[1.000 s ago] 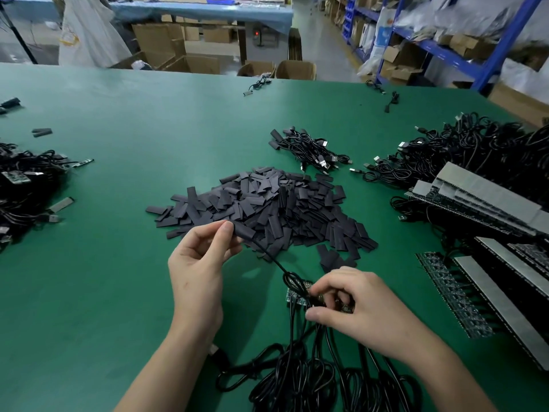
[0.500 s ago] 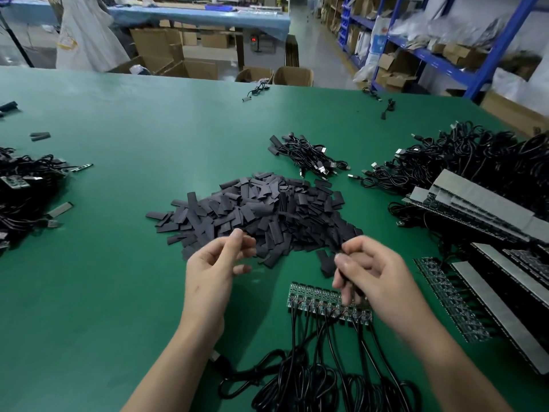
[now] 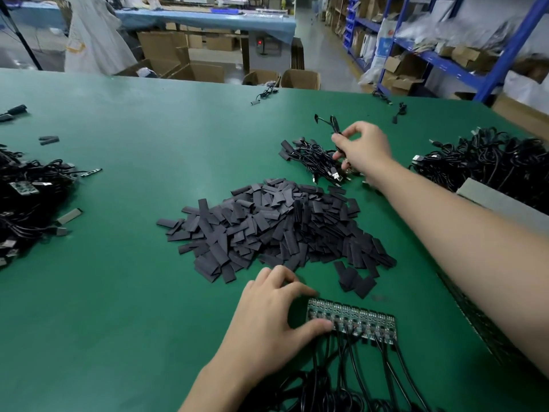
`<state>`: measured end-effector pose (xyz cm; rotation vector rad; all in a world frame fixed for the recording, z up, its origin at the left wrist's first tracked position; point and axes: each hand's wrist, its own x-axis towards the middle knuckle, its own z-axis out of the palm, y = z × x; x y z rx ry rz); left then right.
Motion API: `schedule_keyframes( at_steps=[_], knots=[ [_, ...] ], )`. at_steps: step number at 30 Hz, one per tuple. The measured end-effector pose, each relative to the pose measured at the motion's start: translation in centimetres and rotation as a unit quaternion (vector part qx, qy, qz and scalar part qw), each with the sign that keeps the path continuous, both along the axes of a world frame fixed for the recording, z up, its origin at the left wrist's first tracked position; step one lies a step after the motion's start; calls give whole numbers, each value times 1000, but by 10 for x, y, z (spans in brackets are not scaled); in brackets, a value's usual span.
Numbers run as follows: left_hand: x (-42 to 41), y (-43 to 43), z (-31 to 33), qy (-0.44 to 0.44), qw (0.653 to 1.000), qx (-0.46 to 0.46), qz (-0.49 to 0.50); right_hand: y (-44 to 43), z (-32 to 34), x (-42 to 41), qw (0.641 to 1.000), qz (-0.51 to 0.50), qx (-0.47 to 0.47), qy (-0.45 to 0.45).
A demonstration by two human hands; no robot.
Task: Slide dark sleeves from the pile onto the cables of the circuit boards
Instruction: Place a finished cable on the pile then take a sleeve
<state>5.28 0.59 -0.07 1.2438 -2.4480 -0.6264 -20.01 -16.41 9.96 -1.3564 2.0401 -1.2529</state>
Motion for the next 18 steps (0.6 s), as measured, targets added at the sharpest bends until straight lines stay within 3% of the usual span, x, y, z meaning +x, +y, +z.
schedule_keyframes(
  at_steps=[3,5,8,13,18],
  knots=[
    [-1,-1,1,23,1000,19,-9,-28,-2,2,998,5,63,12],
    [-1,-2,2,63,997,40,-2,-31,-8,3,994,-3,91,67],
    [-1,-3,5,158,980,120,24,-9,-19,7,990,9,80,116],
    [0,-3,7,263,936,231,38,88,-29,22,989,106,19,104],
    [-2,-1,12,337,888,310,32,193,-36,41,957,262,116,47]
  ],
)
